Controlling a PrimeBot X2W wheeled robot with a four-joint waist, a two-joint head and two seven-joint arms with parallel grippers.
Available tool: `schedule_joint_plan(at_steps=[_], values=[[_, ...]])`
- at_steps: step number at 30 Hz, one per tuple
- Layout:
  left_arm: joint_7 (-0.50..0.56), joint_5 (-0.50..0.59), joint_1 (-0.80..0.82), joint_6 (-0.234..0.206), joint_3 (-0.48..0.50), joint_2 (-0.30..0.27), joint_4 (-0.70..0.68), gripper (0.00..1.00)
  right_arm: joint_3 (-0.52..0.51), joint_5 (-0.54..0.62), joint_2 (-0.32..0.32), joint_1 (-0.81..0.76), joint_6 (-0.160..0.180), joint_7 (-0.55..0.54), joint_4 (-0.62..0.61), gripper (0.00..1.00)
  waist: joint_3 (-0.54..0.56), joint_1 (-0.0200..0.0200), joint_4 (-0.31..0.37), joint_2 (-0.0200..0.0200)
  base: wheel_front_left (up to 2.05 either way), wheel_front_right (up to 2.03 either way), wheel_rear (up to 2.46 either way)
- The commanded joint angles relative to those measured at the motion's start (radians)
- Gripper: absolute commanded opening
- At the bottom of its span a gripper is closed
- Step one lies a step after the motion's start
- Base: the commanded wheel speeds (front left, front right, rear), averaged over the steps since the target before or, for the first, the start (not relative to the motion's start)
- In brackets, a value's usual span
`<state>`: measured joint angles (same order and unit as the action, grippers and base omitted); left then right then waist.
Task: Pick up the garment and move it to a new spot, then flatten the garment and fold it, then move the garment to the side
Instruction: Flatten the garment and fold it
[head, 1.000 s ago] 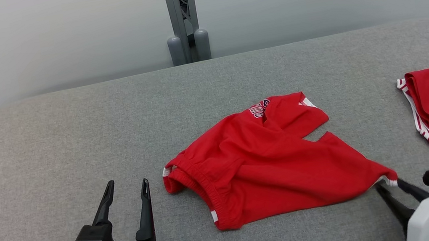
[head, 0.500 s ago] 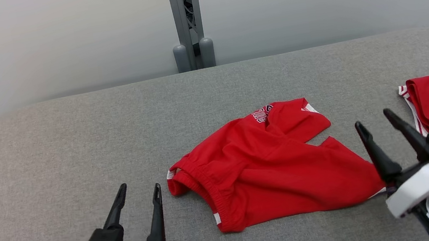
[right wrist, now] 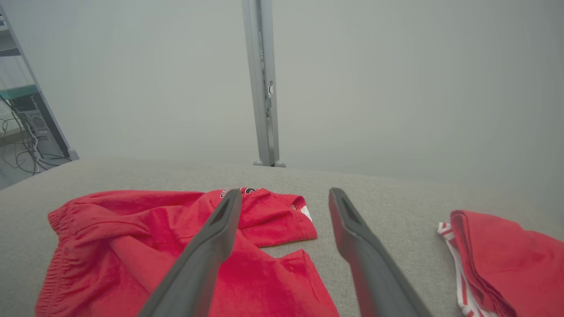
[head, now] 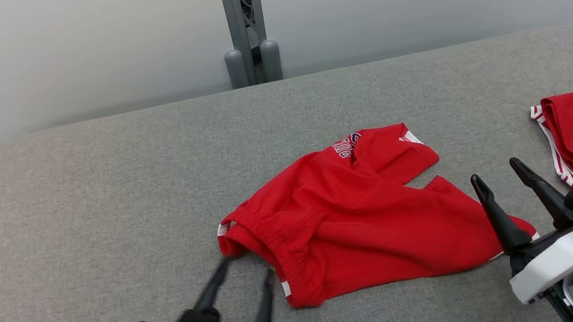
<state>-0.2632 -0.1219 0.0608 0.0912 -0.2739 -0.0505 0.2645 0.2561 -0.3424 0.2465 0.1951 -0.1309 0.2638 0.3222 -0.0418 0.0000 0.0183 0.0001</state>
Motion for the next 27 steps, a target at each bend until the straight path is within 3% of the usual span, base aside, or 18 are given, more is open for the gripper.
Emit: schedule_joint_plan(at_steps=[1, 5, 9, 27], values=[[0.000, 0.042, 0.017, 0.028, -0.081, -0.025, 0.044, 1.00, -0.005, 0.008, 0.000, 0.004, 0.000, 0.001, -0.001, 1.00, -0.012, 0.0000, 0.007, -0.0001, 0.00, 0.00, 0.00], [0.000, 0.029, 0.054, 0.040, -0.235, -0.060, 0.116, 1.00, -0.002, 0.010, -0.004, 0.015, 0.000, 0.001, 0.006, 1.00, -0.028, 0.0000, 0.020, -0.0001, 0.00, 0.00, 0.00], [0.000, -0.032, 0.091, 0.039, -0.312, -0.095, 0.163, 1.00, -0.004, 0.010, -0.008, 0.021, 0.000, 0.001, 0.013, 1.00, -0.042, 0.0000, 0.033, -0.0001, 0.00, 0.00, 0.00], [0.000, -0.113, 0.204, 0.039, -0.396, -0.098, 0.338, 1.00, -0.001, 0.003, -0.017, 0.045, 0.000, 0.001, 0.028, 1.00, -0.089, 0.0000, 0.069, -0.0001, 0.00, 0.00, 0.00]])
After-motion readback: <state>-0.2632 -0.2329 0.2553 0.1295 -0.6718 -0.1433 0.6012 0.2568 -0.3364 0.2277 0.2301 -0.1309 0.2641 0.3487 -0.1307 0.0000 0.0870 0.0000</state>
